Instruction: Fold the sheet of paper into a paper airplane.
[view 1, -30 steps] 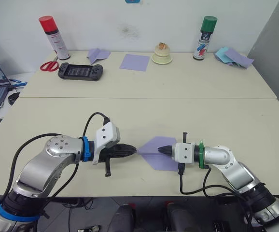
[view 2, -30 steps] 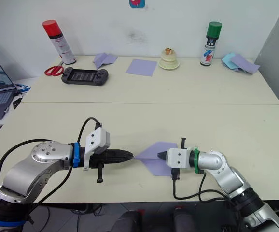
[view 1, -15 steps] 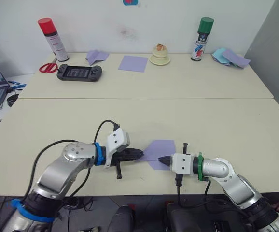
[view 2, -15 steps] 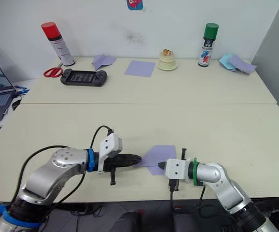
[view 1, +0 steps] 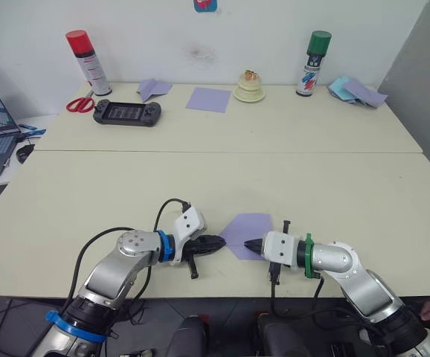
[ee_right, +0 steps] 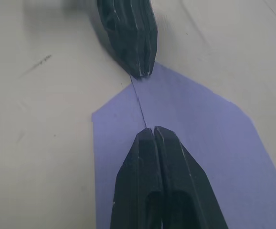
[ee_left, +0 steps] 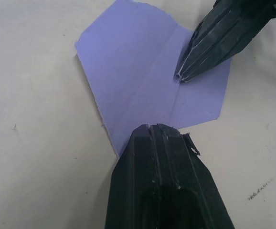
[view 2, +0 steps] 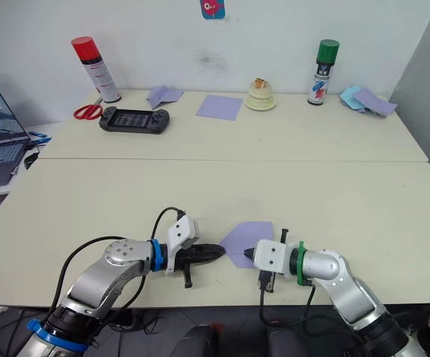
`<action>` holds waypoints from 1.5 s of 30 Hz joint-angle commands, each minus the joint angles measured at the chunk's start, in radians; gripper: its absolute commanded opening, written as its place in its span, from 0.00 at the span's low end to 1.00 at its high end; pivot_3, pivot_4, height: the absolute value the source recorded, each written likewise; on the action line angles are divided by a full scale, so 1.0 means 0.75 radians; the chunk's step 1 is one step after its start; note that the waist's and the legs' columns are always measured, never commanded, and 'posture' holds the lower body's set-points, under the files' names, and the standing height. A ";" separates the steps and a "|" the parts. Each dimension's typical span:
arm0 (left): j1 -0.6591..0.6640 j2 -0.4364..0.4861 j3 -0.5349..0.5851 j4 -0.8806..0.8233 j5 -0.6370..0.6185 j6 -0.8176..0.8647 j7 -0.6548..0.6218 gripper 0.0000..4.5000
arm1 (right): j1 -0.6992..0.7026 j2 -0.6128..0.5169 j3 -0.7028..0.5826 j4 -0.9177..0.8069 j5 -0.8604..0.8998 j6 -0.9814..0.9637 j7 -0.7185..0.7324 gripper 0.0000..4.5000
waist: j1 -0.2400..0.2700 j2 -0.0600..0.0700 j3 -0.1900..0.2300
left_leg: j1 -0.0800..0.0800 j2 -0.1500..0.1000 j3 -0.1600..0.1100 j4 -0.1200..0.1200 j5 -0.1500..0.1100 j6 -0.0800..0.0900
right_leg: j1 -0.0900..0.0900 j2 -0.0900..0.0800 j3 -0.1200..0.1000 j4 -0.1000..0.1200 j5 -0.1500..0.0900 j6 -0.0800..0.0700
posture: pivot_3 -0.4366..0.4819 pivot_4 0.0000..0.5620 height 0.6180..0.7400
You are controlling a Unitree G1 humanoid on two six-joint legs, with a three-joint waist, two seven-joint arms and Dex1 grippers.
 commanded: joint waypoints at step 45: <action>0.088 0.039 -0.091 0.025 0.092 0.005 -0.048 0.00 | -0.450 0.079 -0.189 0.237 0.629 0.763 0.222 0.00 | -0.003 0.004 -0.002 | -0.003 -0.001 0.001 -0.005 -0.001 0.001 | -0.004 -0.001 -0.001 -0.004 0.001 0.001 | 0.48 0.27 1.00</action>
